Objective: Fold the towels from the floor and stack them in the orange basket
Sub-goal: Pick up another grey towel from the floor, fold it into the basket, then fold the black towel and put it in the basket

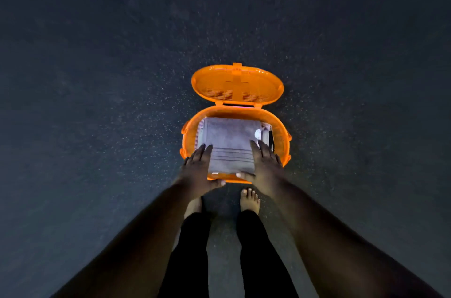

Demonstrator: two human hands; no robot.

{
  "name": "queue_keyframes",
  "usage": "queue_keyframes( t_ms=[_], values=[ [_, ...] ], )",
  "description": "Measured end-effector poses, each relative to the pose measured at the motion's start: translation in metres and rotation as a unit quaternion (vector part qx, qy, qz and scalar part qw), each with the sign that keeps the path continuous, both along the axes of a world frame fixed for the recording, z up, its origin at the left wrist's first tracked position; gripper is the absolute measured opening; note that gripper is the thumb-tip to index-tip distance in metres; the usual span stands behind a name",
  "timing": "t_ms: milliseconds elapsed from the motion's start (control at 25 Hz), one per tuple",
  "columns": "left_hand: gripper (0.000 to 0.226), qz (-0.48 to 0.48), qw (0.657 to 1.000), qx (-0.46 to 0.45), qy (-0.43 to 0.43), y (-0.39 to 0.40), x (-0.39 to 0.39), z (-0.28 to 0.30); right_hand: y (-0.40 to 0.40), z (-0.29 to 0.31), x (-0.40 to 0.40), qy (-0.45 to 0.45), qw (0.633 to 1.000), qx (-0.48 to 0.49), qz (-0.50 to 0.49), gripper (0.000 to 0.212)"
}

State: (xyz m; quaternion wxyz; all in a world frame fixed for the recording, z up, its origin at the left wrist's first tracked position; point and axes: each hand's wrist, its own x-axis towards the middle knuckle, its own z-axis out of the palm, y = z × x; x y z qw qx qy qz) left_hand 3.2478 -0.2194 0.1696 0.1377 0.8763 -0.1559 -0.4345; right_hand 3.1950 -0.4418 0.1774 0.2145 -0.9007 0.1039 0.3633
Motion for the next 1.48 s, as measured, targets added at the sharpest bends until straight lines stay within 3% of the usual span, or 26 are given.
queue_keyframes(
  t_ms=[240,360,520,680,920,1200,1320,1480],
  values=[
    [0.121,0.158,0.987,-0.034,-0.010,0.036,-0.054,0.209,0.025,0.190,-0.018,-0.045,0.999,0.027,-0.015,0.101],
    [0.114,0.244,0.967,-0.052,-0.048,0.049,-0.097,0.296,0.045,0.266,-0.027,-0.084,0.994,0.034,0.066,0.100],
    [0.133,0.356,0.931,-0.054,-0.062,0.082,-0.158,0.365,0.086,0.335,-0.033,-0.111,0.974,0.054,0.192,0.105],
    [0.117,0.469,0.875,-0.045,-0.115,0.141,-0.227,0.403,0.158,0.373,-0.047,-0.123,0.945,0.079,0.292,0.103],
    [0.115,0.630,0.754,-0.023,-0.183,0.242,-0.370,0.438,0.332,0.423,-0.126,-0.153,0.859,0.106,0.476,0.102],
    [0.111,0.746,0.620,0.050,-0.237,0.371,-0.611,0.482,0.546,0.481,-0.322,-0.181,0.744,0.178,0.618,0.103],
    [0.111,0.788,0.557,0.087,-0.248,0.412,-0.712,0.506,0.626,0.505,-0.416,-0.191,0.677,0.207,0.680,0.102],
    [0.107,0.807,0.507,0.160,-0.258,0.466,-0.822,0.536,0.728,0.539,-0.524,-0.211,0.582,0.227,0.752,0.103]
  ],
)
